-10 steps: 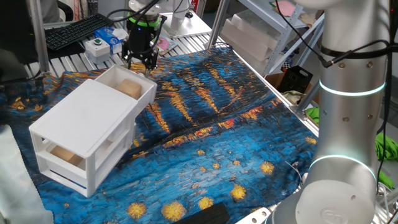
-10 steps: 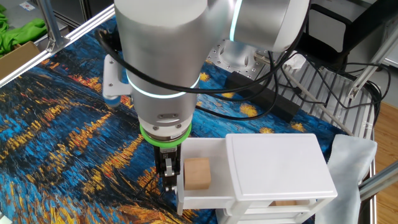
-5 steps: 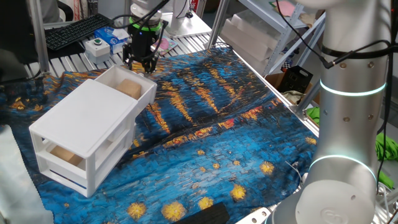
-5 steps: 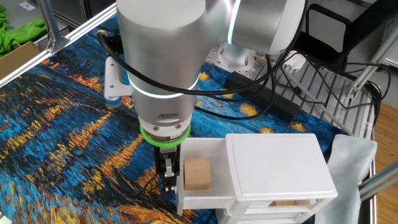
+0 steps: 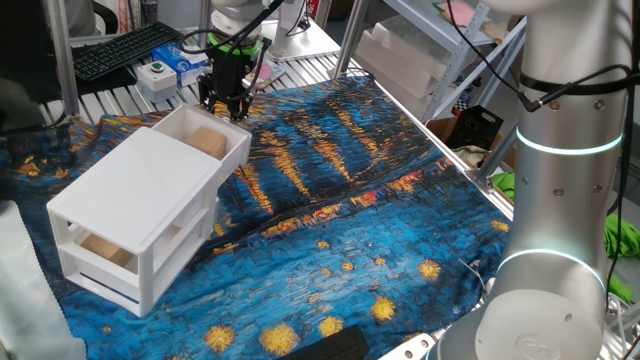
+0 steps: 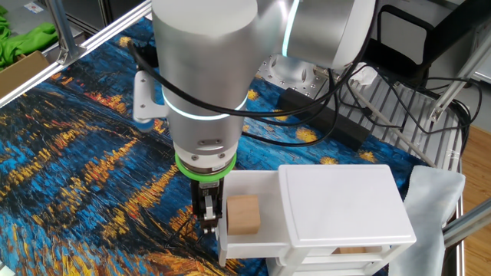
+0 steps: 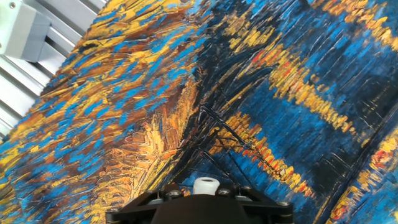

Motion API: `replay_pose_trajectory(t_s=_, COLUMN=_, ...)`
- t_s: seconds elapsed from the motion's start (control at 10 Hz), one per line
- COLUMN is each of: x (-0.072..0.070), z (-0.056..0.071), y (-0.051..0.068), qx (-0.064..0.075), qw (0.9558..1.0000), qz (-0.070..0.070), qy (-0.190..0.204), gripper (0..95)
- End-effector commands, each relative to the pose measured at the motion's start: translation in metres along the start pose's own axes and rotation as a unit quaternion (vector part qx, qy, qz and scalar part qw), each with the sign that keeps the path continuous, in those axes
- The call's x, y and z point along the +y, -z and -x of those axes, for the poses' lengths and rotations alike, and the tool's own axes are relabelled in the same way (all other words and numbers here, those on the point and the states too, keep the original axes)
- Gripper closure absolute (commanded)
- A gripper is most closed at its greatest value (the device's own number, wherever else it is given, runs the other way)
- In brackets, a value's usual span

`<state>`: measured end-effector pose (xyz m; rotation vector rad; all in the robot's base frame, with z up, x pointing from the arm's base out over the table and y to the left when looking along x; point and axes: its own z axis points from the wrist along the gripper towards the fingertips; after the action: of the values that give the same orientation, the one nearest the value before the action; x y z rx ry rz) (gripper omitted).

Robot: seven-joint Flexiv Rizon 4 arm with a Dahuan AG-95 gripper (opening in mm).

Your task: Put things in the drawer

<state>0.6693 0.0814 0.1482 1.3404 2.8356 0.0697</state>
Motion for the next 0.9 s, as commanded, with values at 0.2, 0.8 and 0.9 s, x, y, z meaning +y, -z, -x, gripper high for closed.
replay_pose_trajectory(t_s=0.2, x=-0.0008, z=0.0004, y=-0.0002, qx=-0.008, qw=0.9999, qz=0.009, qy=0.008, gripper=95.0)
replay_pose_trajectory(t_s=0.8, x=-0.001, z=0.0006, y=-0.0002, qx=-0.019, qw=0.9996, qz=0.015, qy=0.015, gripper=95.0)
replay_pose_trajectory(t_s=0.9, x=-0.0009, z=0.0005, y=-0.0001, qx=-0.021, qw=0.9996, qz=0.017, qy=0.014, gripper=95.0)
